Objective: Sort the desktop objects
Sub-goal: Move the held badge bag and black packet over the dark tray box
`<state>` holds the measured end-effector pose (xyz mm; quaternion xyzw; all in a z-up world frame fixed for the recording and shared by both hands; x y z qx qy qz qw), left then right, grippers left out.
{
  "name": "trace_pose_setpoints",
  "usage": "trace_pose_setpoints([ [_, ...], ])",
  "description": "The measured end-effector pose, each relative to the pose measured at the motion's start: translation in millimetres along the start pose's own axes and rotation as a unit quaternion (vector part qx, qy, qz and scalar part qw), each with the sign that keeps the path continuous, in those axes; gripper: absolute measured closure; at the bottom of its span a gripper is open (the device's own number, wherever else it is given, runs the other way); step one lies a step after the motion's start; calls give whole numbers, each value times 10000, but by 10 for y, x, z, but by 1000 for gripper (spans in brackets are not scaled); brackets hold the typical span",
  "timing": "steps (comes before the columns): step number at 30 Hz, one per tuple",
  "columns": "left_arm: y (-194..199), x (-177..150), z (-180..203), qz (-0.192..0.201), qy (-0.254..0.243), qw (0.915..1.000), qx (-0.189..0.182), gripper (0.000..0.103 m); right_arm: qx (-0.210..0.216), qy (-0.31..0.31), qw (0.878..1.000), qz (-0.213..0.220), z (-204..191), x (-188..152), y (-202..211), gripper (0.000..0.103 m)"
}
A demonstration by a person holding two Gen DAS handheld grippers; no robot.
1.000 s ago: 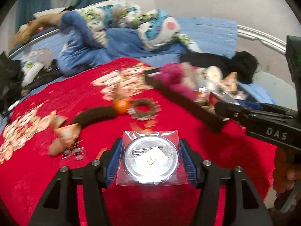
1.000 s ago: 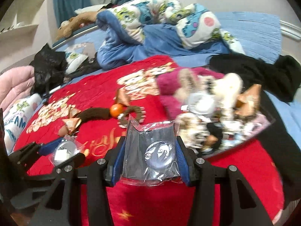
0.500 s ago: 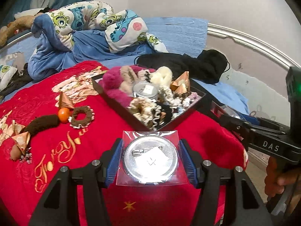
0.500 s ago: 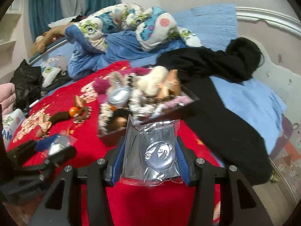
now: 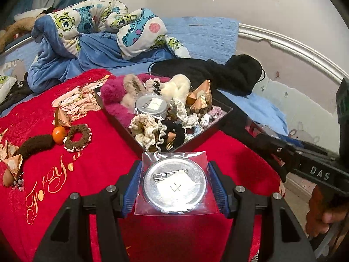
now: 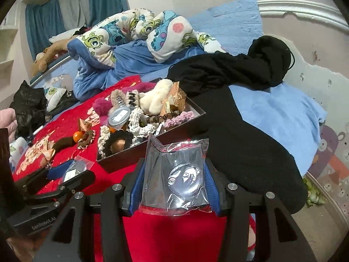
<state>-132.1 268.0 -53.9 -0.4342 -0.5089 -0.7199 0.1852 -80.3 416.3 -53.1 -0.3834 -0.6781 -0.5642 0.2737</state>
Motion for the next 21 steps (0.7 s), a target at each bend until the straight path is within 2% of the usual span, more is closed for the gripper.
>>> trace_pose_setpoints([
  [11, -129, 297, -138, 124, -59, 9998, 134, 41, 259, -8, 9996, 103, -227, 169, -242, 54],
  [14, -227, 358, -209, 112, -4, 9999, 66, 41, 309, -99, 9994, 136, -249, 249, -361, 54],
  [21, -562, 643, -320, 30, -40, 10000, 71, 41, 654, -264, 9957, 604, -389, 536, -566, 54],
])
Point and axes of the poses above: each gripper's, at about its wrist camera, not at the fingertips, and y roughly against the way its jaws point, z to its right, x to its top, the point moved 6 cm from there along -y, roughly the way its jaws point, and after that the axes turned 1 degree about z, right-handed, at the moved point
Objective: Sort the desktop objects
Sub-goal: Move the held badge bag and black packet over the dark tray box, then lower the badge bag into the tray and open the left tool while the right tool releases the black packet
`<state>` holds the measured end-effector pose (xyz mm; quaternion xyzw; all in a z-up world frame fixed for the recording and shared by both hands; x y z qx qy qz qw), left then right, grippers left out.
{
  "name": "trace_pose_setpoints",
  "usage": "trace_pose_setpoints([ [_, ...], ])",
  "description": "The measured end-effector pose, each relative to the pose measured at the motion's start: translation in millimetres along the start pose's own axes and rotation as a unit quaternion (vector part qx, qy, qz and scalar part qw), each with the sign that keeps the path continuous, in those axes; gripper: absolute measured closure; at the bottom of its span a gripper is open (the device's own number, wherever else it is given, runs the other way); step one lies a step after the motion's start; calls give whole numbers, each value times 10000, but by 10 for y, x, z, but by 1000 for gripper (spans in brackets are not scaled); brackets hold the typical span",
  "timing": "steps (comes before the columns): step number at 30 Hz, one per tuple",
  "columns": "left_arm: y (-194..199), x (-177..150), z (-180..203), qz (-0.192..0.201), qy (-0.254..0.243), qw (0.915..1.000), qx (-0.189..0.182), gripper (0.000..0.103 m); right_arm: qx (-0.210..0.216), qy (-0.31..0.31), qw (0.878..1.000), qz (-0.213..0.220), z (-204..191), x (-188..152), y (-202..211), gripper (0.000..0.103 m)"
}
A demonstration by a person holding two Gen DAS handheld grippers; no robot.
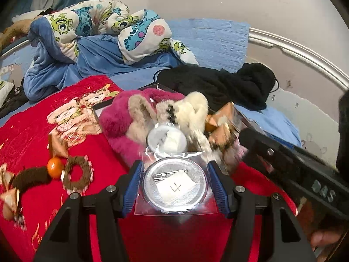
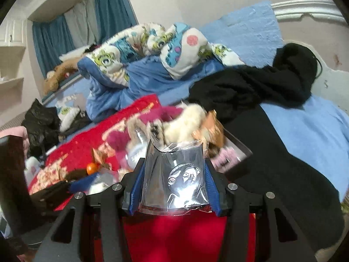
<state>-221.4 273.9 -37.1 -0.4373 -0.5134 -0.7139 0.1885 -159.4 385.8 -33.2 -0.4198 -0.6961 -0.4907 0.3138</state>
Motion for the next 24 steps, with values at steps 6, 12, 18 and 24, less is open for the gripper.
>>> trace_pose_setpoints([
  [6, -353, 439, -39, 122, -120, 9999, 26, 41, 194, -156, 9990, 362, 16, 242, -198, 54],
  [12, -673, 704, -179, 167, -123, 9997, 99, 41, 258, -388, 9973, 564, 138, 315, -365, 53],
  [18, -875, 848, -173, 205, -188, 9996, 69, 41, -60, -499, 9977, 450, 215, 296, -506, 53],
  [24, -984, 865, -154, 236, -215, 9995, -79, 41, -216, -343, 9988, 276, 202, 240, -604, 53],
])
Point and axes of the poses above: each gripper's, at about its wrist camera, not at the fingertips, and y roughly against the way its jaws point, z to its right, x to its top, the point moved 6 cm from there along -y, roughly the way its jaws point, and after that the axes turned 1 degree about z, right-handed, at the moved point
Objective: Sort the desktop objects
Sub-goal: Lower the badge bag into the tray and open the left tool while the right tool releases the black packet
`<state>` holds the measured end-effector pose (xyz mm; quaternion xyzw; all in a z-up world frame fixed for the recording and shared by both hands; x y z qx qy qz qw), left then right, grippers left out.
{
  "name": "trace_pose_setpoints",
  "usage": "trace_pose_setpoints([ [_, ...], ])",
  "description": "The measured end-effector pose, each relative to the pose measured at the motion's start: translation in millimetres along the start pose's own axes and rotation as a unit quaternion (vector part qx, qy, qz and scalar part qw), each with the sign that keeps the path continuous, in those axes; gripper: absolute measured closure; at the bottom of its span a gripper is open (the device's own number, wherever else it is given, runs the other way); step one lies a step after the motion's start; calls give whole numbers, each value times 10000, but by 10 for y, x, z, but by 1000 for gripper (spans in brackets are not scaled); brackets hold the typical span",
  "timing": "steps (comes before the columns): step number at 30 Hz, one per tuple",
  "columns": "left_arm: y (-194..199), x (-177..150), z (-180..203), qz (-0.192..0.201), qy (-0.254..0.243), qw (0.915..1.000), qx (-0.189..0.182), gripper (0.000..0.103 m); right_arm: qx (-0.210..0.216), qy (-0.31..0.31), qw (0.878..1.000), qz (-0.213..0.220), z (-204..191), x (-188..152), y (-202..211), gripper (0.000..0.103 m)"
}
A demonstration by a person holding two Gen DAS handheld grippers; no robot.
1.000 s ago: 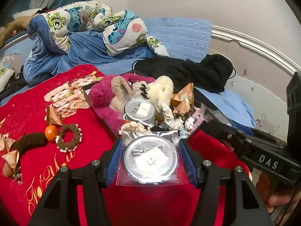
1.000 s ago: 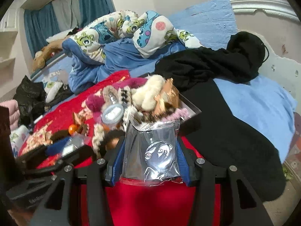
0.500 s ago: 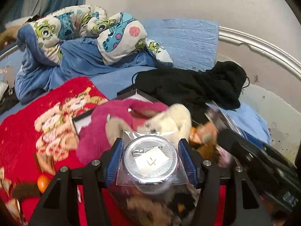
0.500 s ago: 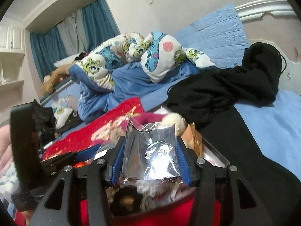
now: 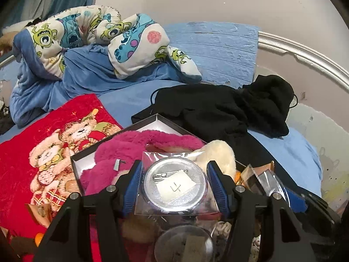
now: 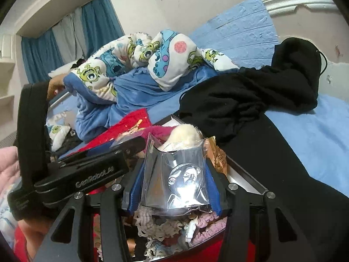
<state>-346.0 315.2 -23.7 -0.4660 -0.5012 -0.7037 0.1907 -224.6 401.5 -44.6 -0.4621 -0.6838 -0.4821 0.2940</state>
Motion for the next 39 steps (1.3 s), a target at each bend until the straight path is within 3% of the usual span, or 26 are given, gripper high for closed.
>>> trace_pose_setpoints([
  [11, -127, 2, 12, 107, -118, 9998, -142, 41, -343, 575, 9972, -325, -121, -169, -120, 53],
  [15, -138, -10, -17, 99, 23, 9995, -298, 41, -326, 396, 9982, -324, -115, -182, -142, 53],
  [39, -125, -22, 13, 151, -45, 9995, -272, 41, -527, 454, 9974, -189, -170, -218, -182, 52],
])
Point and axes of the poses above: each gripper's, at about its wrist camera, not at the fingertips, and y roughly against the way its jaws point, z to its right, x to its top, the point moved 6 cm from there along -y, roughly the way its jaws point, and after that the axes turned 1 degree about z, right-handed, at the moved point
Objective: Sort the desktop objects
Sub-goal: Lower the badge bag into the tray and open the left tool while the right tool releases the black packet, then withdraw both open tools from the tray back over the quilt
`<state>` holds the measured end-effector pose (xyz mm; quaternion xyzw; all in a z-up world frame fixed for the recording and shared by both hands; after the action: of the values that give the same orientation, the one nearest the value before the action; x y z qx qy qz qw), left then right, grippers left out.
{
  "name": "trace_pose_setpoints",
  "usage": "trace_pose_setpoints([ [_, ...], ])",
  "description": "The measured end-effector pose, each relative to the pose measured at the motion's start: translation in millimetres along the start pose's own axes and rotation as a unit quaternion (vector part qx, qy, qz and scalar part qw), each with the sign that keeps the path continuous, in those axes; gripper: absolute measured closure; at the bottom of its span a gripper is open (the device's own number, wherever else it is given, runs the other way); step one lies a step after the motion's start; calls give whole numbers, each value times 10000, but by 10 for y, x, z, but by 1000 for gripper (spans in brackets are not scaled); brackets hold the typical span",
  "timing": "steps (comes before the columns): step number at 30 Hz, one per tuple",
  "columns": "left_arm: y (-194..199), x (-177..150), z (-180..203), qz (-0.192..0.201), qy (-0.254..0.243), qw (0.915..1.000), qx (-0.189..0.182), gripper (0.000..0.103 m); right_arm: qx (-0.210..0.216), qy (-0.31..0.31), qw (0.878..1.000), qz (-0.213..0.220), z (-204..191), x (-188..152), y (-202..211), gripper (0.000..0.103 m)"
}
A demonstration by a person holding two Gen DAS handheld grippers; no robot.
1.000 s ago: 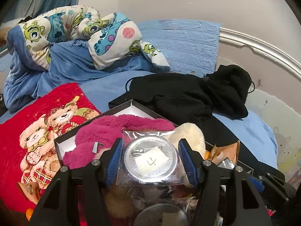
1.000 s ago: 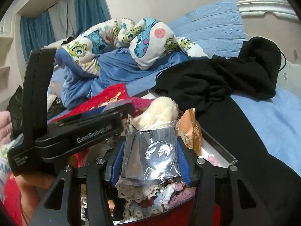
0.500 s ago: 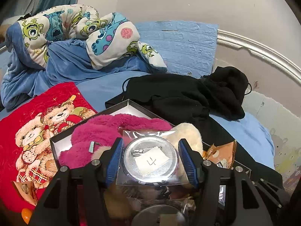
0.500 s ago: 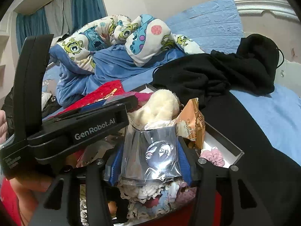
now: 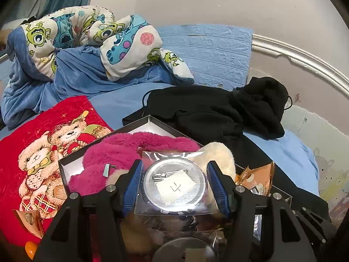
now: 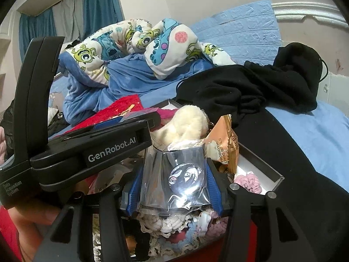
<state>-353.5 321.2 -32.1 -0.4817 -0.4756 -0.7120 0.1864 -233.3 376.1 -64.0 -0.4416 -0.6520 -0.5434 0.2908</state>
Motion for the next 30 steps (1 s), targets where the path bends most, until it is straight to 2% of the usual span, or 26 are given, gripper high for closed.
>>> trace_pose_setpoints([
  [8, 51, 14, -35, 52, 201, 9998, 28, 41, -11, 55, 9998, 178, -40, 24, 25, 51],
  [12, 101, 31, -47, 61, 205, 9998, 27, 38, -43, 193, 9993, 307, -101, 41, 63, 40],
  [15, 143, 43, -28, 54, 238, 9996, -135, 20, -18, 185, 9992, 357, -101, 49, 88, 26],
  [16, 144, 44, -6, -2, 190, 9996, -205, 7, 12, 159, 9991, 390, -96, 60, 103, 18],
  [17, 164, 54, 23, 54, 123, 9996, -266, 0, 43, 142, 9990, 412, -97, 67, 113, 18],
  [18, 204, 63, 38, 158, 51, 9997, -202, 0, 93, 134, 9989, 443, -100, 77, 129, 18],
  [20, 242, 78, 53, 236, -85, 9997, -23, 0, 113, 112, 9985, 520, -96, 93, 166, 0],
  [23, 269, 102, 28, 279, 0, 9995, -111, 0, 74, 133, 9978, 641, -90, 118, 210, 0],
  [30, 303, 138, -83, 321, 169, 9993, -114, 0, 104, 105, 9979, 629, -87, 155, 225, 0],
])
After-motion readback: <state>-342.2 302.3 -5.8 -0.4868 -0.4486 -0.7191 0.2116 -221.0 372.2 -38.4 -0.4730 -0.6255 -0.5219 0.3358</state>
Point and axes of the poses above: each gripper's, at about its wrist camera, not at the fingertips, and y roughly against the way its jaws point, z to its right, x to its top, the point moved 6 cm from there along -y, roughly the way its jaws point, and after that the axes turned 1 degree about z, right-handed, at the moved point
